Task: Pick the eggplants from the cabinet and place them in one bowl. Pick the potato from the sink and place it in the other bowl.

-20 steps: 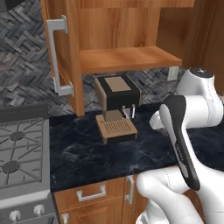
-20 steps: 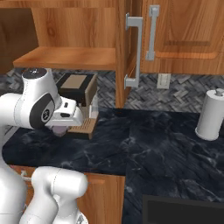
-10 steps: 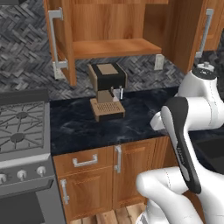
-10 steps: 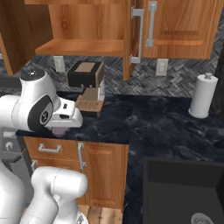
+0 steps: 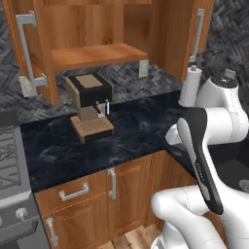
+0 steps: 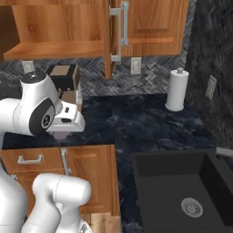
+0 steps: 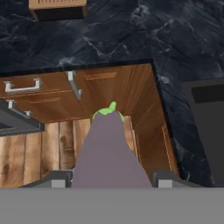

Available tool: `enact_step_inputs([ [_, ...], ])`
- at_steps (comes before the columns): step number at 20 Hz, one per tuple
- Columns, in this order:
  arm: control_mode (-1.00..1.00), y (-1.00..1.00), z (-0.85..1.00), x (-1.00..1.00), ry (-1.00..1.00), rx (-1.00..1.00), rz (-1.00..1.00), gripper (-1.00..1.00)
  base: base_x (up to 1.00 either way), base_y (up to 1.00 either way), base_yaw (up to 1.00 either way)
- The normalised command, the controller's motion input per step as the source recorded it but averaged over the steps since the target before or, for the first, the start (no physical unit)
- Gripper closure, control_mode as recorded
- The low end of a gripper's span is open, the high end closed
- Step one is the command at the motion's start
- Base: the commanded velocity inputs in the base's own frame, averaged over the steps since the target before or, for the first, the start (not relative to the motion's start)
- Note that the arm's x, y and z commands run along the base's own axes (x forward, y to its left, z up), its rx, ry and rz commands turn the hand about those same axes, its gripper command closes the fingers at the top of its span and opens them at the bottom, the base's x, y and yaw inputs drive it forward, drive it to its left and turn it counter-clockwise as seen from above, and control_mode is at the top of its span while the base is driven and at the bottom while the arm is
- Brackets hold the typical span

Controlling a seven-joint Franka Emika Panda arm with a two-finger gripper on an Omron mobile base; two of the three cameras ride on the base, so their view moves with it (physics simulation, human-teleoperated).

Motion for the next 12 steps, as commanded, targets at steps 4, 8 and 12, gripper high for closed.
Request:
enact_step_inputs([
  [4,1.00,0.00,0.00,0.00,0.00,0.00,0.00,1.00,0.05,0.00,-0.46],
  [8,1.00,0.00,0.00,0.00,0.00,0.00,0.00,1.00,0.00,0.00,-0.47],
  [12,1.00,0.00,0.00,0.00,0.00,0.00,0.00,1.00,0.00,-0.01,-0.48],
])
